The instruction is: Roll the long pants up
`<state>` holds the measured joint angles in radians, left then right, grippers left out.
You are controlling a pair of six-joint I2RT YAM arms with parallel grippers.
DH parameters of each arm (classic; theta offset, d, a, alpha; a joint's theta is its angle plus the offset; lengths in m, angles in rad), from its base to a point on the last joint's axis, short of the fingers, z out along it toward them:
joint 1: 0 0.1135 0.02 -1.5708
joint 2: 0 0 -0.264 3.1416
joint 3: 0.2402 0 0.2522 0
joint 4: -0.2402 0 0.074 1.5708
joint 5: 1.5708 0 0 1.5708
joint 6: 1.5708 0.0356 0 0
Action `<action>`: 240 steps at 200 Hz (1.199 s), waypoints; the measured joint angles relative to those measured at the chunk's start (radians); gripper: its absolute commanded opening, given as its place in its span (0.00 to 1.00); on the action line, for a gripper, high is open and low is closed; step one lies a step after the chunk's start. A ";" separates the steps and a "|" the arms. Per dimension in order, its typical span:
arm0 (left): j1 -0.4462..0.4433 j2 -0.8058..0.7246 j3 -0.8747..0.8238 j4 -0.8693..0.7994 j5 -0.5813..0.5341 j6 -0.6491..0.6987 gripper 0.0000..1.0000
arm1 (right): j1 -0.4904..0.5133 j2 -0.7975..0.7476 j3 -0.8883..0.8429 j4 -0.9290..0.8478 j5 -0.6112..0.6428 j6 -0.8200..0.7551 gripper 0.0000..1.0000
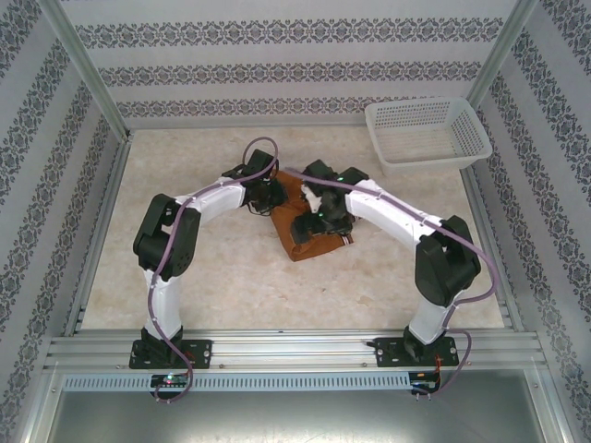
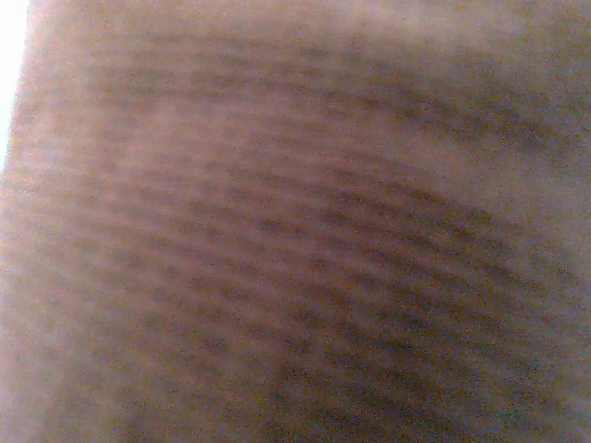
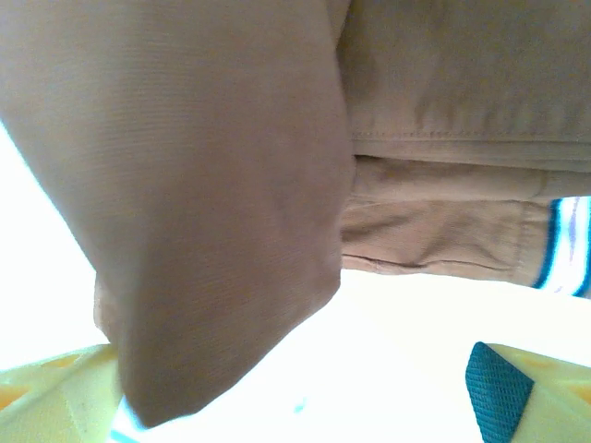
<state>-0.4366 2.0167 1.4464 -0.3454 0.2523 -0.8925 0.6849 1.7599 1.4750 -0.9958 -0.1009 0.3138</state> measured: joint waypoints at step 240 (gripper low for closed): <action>0.026 -0.093 -0.101 -0.012 -0.051 -0.149 0.29 | 0.289 0.343 0.183 -0.004 0.827 -0.090 0.00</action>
<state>-0.4110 1.9240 1.3457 -0.3576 0.2012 -1.0412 0.9741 2.1029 1.6585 -0.9997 0.7265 0.2237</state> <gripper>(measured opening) 0.198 0.112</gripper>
